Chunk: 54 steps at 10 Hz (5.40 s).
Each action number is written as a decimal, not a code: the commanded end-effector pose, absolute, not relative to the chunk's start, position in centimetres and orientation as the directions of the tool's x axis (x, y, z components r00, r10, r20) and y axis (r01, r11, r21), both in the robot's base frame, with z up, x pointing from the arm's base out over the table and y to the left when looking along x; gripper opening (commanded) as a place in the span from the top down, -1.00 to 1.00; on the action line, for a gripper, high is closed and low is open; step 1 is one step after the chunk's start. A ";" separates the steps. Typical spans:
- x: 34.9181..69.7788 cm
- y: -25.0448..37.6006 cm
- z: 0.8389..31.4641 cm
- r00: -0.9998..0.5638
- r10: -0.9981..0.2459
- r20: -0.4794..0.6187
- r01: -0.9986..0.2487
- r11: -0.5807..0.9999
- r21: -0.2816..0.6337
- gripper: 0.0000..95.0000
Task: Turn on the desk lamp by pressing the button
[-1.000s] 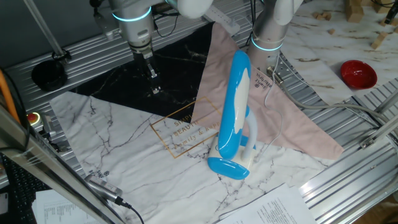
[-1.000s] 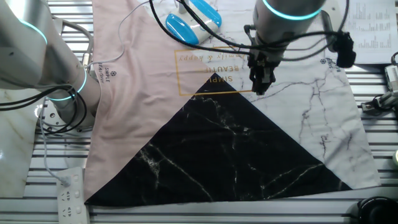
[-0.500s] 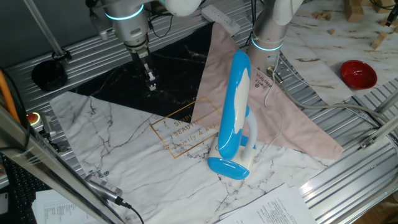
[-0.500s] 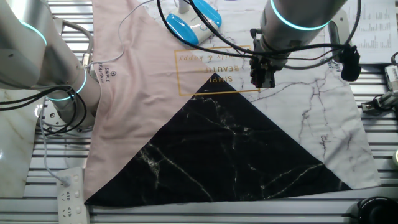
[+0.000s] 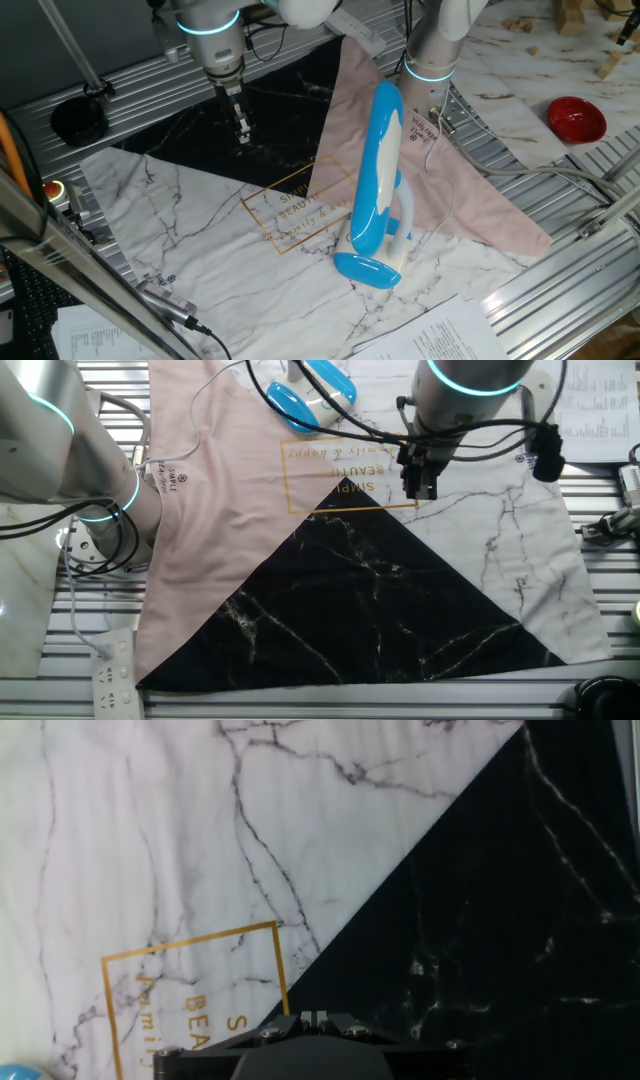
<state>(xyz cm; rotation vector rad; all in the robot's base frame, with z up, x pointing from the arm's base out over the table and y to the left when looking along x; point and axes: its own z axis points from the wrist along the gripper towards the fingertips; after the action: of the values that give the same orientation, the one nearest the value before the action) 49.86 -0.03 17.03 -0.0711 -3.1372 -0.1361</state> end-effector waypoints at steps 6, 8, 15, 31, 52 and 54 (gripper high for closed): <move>50.1 0.1 17.0 -0.999 0.047 0.010 0.048 0.994 0.101 1.00; 50.1 -0.1 17.2 -0.998 0.054 0.032 0.057 0.994 0.094 1.00; 51.3 -8.5 21.6 -0.995 0.005 0.097 0.016 0.994 0.108 1.00; 55.3 -4.9 16.9 -0.993 0.111 0.041 0.114 0.991 0.072 1.00; 55.4 -4.5 16.6 -0.997 0.069 0.037 0.071 0.997 0.037 1.00; 55.4 -4.5 16.6 -0.996 0.076 0.042 0.078 0.996 0.042 1.00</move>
<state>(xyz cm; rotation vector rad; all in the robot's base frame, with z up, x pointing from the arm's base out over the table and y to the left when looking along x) 55.35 -4.40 16.62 -0.1186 -3.0959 -0.0674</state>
